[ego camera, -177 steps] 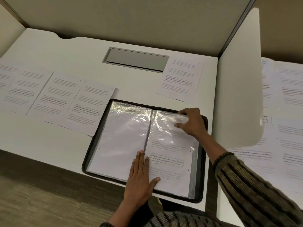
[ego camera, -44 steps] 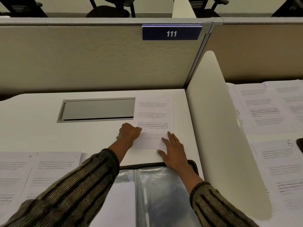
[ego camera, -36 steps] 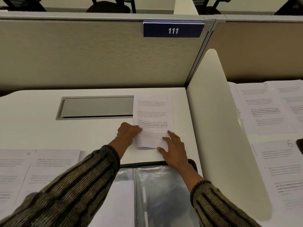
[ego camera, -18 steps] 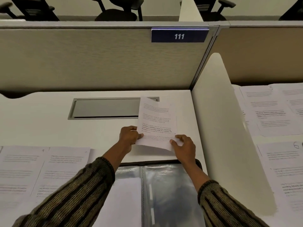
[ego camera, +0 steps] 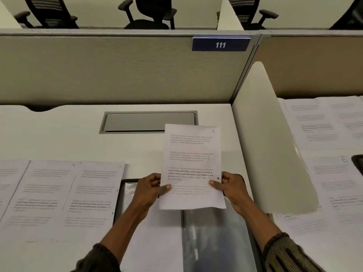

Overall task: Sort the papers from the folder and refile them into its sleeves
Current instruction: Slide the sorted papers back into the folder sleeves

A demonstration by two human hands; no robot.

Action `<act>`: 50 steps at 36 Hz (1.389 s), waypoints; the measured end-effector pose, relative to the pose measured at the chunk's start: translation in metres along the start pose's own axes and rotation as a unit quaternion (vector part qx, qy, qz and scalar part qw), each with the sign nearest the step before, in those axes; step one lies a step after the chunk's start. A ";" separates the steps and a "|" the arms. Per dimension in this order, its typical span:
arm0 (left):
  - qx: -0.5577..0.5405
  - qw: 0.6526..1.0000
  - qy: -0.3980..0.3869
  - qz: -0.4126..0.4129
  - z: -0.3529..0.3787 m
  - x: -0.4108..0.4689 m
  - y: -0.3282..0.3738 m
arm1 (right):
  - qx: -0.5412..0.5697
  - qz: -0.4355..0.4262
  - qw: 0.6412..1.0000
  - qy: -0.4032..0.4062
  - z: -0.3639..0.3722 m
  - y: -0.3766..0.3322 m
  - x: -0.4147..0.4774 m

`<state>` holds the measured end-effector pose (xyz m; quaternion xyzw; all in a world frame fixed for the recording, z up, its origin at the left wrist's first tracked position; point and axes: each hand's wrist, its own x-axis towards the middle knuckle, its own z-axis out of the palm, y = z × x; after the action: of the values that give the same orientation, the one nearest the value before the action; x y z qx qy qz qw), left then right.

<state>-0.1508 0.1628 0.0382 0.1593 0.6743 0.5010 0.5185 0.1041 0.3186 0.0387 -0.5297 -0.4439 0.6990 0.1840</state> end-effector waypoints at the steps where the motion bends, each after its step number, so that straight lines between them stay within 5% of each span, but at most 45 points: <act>1: -0.001 1.000 -0.006 0.001 -0.002 -0.007 -0.002 | -0.010 -0.003 1.000 -0.004 0.000 0.006 -0.007; 10: -0.015 1.000 0.010 0.012 -0.015 -0.038 -0.019 | -0.067 0.022 0.995 -0.076 0.012 0.044 -0.068; 15: 0.040 0.999 0.006 0.036 -0.016 -0.043 -0.023 | -0.047 0.021 0.998 -0.031 0.014 0.043 -0.074; 21: 0.159 0.985 -0.022 0.065 -0.012 -0.047 -0.022 | -0.019 -0.016 0.999 0.026 0.004 0.002 -0.057; 27: 0.210 0.974 -0.038 0.074 -0.002 -0.048 -0.019 | -0.162 -0.087 0.982 -0.029 -0.012 -0.061 -0.036; 30: 0.223 0.972 -0.014 0.068 0.009 -0.050 -0.018 | -0.322 -0.076 0.937 -0.114 -0.013 -0.095 -0.018; 34: 0.205 0.976 0.023 0.064 0.027 -0.055 -0.018 | -0.513 -0.074 0.830 -0.204 -0.003 -0.119 0.015; 39: 0.178 0.978 0.082 0.066 0.055 -0.062 -0.018 | -0.625 -0.098 0.721 -0.281 0.013 -0.133 0.044; 43: 0.175 0.968 0.173 0.055 0.076 -0.065 -0.022 | -0.667 -0.123 0.670 -0.302 0.018 -0.145 0.069; 47: 0.255 0.919 0.300 -0.001 0.091 -0.064 -0.040 | -0.705 -0.165 0.625 -0.292 0.019 -0.164 0.092; 50: 0.298 0.903 0.297 -0.087 0.111 -0.071 -0.056 | -0.717 -0.201 0.609 -0.272 0.014 -0.183 0.102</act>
<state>-0.0092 0.1422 0.0341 0.0908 0.9261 0.2537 0.2641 0.0143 0.4852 0.1294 -0.1755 -0.9283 0.2145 -0.2481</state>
